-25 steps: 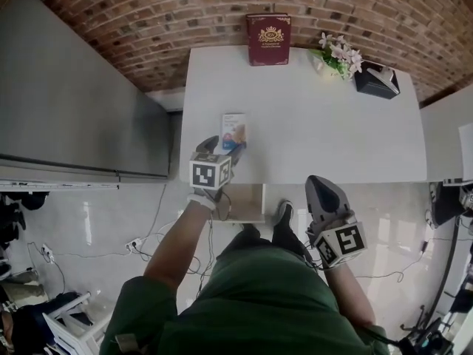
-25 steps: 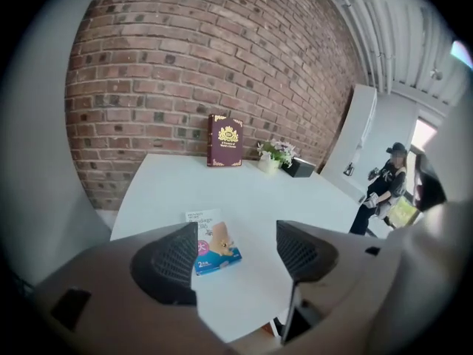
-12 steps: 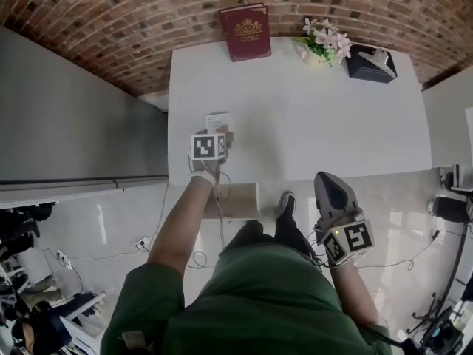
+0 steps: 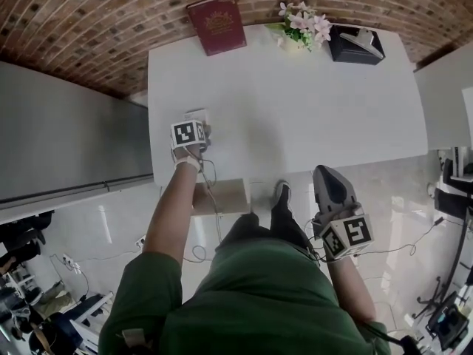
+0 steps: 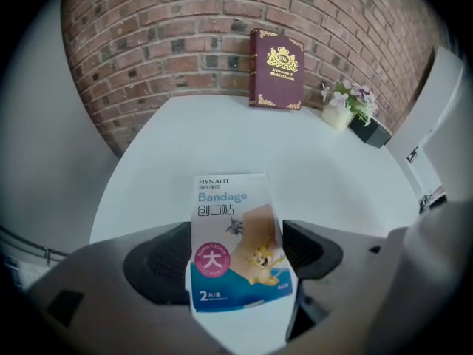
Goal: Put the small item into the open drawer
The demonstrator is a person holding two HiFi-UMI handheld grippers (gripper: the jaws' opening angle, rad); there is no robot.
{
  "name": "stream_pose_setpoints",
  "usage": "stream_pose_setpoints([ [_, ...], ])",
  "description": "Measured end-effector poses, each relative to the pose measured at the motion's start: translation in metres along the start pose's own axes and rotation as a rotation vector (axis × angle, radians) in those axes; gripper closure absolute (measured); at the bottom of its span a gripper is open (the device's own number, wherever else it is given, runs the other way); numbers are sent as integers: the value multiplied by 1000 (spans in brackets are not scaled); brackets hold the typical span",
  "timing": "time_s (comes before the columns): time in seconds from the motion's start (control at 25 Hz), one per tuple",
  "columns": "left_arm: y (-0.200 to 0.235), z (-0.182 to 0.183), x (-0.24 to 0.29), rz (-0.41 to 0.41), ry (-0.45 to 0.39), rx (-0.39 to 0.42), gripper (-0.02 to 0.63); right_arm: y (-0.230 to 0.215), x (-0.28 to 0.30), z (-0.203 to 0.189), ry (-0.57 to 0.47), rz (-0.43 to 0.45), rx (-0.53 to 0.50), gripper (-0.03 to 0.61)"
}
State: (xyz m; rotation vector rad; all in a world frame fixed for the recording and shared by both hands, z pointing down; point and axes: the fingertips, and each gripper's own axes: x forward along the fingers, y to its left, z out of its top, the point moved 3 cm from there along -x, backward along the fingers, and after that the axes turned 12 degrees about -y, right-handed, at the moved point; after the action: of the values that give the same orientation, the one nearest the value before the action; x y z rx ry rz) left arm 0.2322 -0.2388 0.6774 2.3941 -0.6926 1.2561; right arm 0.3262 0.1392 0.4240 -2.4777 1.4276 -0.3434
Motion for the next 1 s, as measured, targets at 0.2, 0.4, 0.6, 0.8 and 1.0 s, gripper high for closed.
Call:
stream_pose_setpoints([
  [0.2, -1, -2, -2, -2, 1, -4, 252, -14, 2, -8, 31, 19, 13, 575],
  [0.4, -6, -13, -12, -23, -8, -51, 253, -17, 13, -12, 61, 85, 12, 575],
  [0.6, -13, -26, -36, -63, -83, -142, 253, -14, 28, -14, 103, 177, -14, 575],
  [0.8, -16, -44, -70, -99, -170, -249, 252, 0, 45, -20, 143, 295, -6, 575],
  [1.0, -11, -71, -109, -100, -250, -315, 252, 29, 58, -36, 184, 428, -8, 575],
])
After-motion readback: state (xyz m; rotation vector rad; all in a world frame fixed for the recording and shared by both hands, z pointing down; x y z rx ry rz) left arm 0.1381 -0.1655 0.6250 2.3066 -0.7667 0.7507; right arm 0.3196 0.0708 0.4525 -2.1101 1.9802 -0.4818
